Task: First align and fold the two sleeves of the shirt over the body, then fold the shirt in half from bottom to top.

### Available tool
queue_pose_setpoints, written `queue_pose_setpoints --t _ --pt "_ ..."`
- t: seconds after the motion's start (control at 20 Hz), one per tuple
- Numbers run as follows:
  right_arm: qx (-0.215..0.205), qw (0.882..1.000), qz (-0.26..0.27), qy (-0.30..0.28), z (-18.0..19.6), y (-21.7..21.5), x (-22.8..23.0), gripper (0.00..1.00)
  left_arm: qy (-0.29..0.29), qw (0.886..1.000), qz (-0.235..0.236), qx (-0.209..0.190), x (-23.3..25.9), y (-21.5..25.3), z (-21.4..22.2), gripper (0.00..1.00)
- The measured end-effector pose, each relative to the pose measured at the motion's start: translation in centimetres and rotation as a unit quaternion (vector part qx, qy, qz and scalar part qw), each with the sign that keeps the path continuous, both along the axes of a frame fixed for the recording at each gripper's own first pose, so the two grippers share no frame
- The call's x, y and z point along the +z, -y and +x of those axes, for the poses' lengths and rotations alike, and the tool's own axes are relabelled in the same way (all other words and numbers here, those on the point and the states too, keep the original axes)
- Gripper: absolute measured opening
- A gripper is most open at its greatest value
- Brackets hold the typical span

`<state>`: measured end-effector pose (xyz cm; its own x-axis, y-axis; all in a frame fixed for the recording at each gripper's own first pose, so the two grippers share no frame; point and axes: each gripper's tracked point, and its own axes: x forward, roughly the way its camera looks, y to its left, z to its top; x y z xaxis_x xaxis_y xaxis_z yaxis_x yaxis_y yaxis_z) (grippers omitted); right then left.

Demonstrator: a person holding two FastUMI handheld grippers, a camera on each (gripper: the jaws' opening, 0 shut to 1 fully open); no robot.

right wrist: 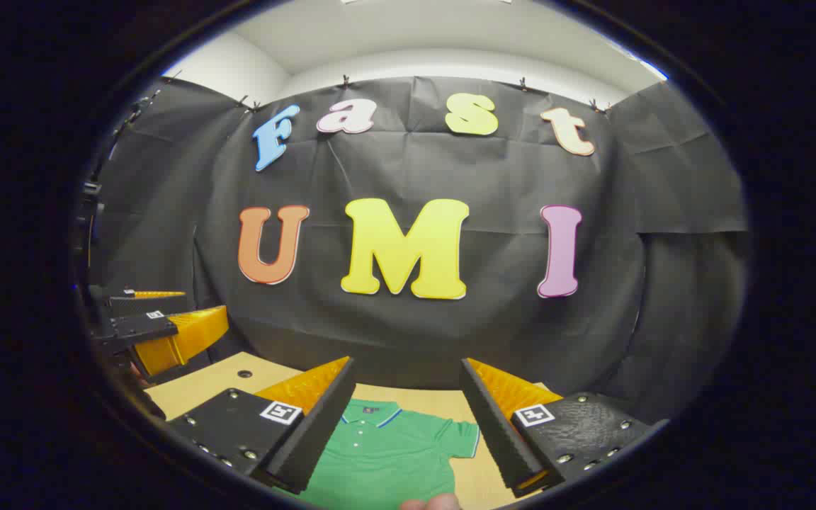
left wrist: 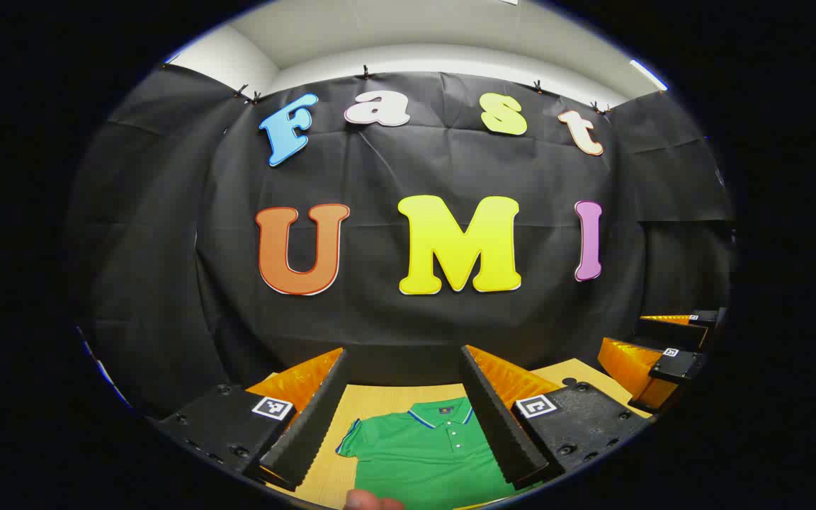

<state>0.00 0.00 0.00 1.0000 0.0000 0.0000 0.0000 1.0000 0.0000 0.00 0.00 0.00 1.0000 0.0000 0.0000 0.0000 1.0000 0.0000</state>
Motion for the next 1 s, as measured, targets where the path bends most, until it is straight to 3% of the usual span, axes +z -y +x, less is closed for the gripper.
queue_pose_setpoints --t 0.45,0.5,0.55,1.0 --pt "0.0 1.0 0.004 -0.026 0.2 1.4 -1.6 0.93 -0.009 1.0 0.003 0.0 -0.2 0.0 -0.1 0.98" --pt "0.001 1.0 0.004 -0.027 0.3 1.4 -1.5 0.93 -0.009 1.0 0.002 0.003 -0.3 0.1 -0.2 0.94" --pt "0.001 1.0 0.004 -0.028 0.4 1.5 -1.7 0.93 -0.011 1.0 0.003 0.003 -0.5 0.1 -0.2 0.98" --pt "0.004 0.998 0.005 -0.061 1.9 2.9 -3.8 0.93 -0.026 1.0 0.005 0.013 -1.8 0.0 -0.1 0.98"
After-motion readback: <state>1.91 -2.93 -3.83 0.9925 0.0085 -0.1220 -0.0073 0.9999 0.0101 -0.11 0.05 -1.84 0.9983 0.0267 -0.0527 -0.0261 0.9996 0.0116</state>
